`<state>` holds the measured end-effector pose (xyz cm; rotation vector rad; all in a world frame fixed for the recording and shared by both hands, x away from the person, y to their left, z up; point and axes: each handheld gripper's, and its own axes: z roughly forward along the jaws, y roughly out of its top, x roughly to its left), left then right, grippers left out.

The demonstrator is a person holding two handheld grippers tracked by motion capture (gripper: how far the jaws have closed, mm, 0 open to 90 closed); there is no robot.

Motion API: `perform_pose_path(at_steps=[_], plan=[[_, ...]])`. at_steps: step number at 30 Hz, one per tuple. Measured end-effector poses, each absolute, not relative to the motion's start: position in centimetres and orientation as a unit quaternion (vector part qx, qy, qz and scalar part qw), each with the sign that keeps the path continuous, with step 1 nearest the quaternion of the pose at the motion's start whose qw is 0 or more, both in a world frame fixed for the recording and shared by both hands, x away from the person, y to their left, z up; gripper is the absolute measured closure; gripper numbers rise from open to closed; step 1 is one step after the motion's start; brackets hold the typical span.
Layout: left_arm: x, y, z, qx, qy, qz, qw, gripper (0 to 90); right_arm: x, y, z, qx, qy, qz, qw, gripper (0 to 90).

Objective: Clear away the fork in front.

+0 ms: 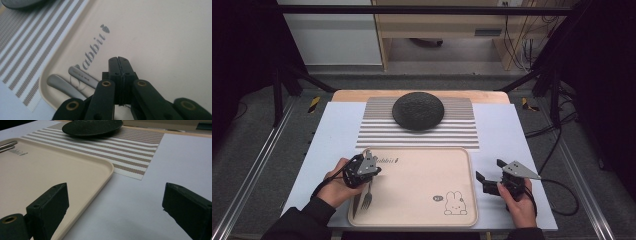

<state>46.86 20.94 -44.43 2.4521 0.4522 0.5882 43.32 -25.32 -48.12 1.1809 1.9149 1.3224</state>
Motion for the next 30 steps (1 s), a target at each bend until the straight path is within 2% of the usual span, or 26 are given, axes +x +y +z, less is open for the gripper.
perform_pose_path(at_steps=[12, 19, 24, 30], plan=[[47.4, 19.9, -42.7, 0.900, 0.130, 0.268, 0.319, 90.0, 43.3, -25.3, -48.1, 0.436, 0.706, 0.491, 0.264, 6.6], [48.3, 19.7, -42.1, 0.899, 0.140, 0.270, 0.317, 89.1, 43.3, -25.3, -48.0, 0.434, 0.706, 0.492, 0.266, 6.2], [48.4, 19.4, -41.6, 0.892, 0.136, 0.284, 0.323, 76.7, 43.3, -25.3, -48.0, 0.434, 0.707, 0.490, 0.268, 6.0], [48.9, 19.1, -41.3, 0.883, 0.144, 0.293, 0.338, 48.8, 43.3, -25.3, -48.0, 0.433, 0.707, 0.490, 0.269, 5.8]])
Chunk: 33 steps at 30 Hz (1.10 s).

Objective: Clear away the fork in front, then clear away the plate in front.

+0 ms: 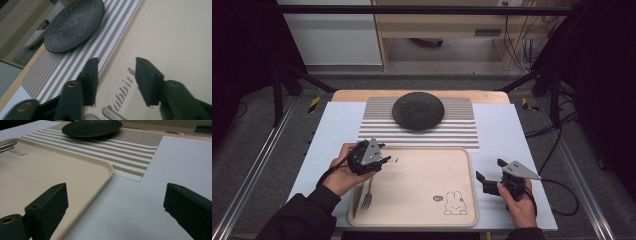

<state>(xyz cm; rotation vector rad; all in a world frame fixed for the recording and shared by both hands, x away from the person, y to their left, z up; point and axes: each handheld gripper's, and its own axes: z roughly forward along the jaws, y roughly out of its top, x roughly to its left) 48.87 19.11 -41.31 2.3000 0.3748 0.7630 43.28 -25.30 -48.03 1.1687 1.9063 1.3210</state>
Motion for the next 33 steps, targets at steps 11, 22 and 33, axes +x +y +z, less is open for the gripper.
perform_pose_path(at_steps=[11, 22, 33], plan=[[50.6, 17.9, -40.4, 0.875, 0.146, 0.311, 0.341, 9.1, 43.3, -25.3, -48.0, 0.433, 0.707, 0.489, 0.271, 5.5], [52.7, 16.7, -39.5, 0.874, 0.148, 0.326, 0.330, 7.0, 43.3, -25.3, -47.9, 0.429, 0.710, 0.488, 0.273, 5.5], [55.1, 15.4, -39.5, 0.880, 0.114, 0.333, 0.319, 8.6, 43.2, -25.4, -47.9, 0.426, 0.710, 0.487, 0.277, 5.3]])
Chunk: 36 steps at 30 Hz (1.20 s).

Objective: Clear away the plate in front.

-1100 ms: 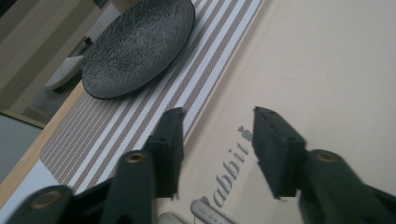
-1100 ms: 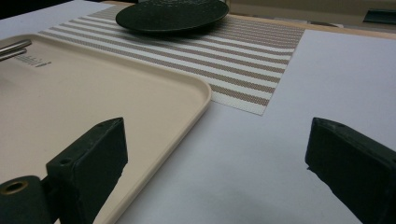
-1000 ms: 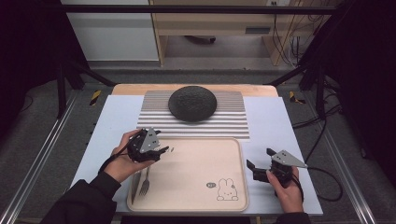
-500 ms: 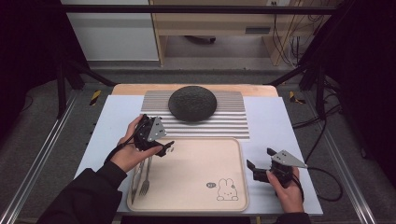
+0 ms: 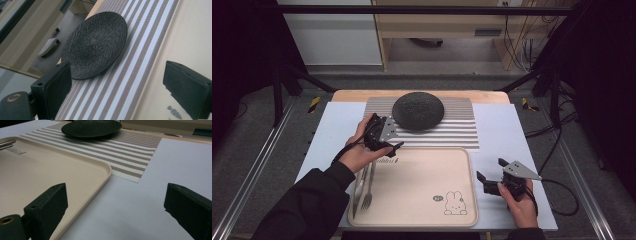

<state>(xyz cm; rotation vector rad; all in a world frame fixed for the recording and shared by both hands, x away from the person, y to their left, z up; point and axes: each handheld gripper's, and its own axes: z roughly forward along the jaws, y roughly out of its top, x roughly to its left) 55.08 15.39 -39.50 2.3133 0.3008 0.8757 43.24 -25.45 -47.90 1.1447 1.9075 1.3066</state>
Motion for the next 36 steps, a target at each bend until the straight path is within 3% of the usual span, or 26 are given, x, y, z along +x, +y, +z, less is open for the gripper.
perform_pose_path(at_steps=[16, 36], plan=[[59.4, 14.0, -39.9, 0.877, 0.080, 0.366, 0.301, 9.4, 43.2, -25.6, -47.9, 0.422, 0.715, 0.478, 0.289, 5.3], [61.9, 13.8, -42.6, 0.886, 0.071, 0.349, 0.295, 9.1, 42.2, -26.9, -47.9, 0.428, 0.709, 0.472, 0.301, 5.4]])
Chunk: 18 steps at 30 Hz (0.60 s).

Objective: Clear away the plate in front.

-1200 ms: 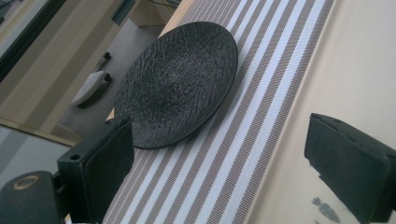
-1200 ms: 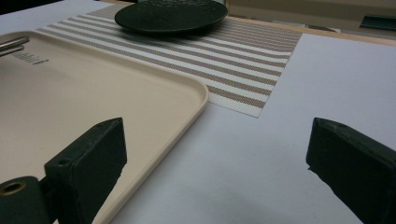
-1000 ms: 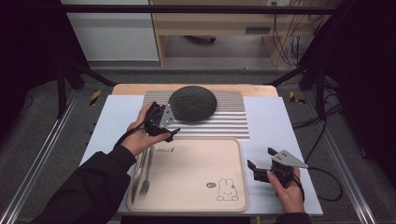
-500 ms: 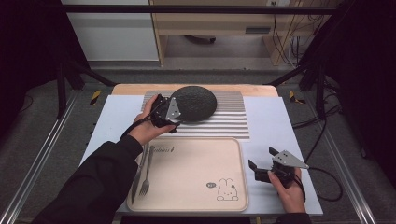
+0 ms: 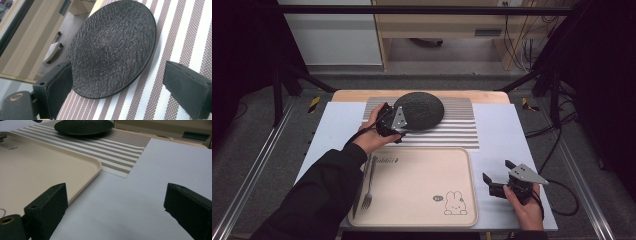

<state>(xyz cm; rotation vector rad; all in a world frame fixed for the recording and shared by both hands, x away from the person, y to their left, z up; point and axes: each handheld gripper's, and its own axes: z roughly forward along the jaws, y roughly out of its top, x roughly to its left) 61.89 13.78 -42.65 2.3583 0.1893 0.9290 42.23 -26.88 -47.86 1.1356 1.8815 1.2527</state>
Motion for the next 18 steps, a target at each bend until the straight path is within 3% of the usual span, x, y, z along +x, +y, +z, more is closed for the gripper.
perform_pose_path(at_steps=[18], plan=[[61.15, 12.93, -42.52, 0.895, 0.023, 0.353, 0.270, 15.5, 42.55, -26.78, -48.16, 0.431, 0.713, 0.467, 0.297, 5.4]])
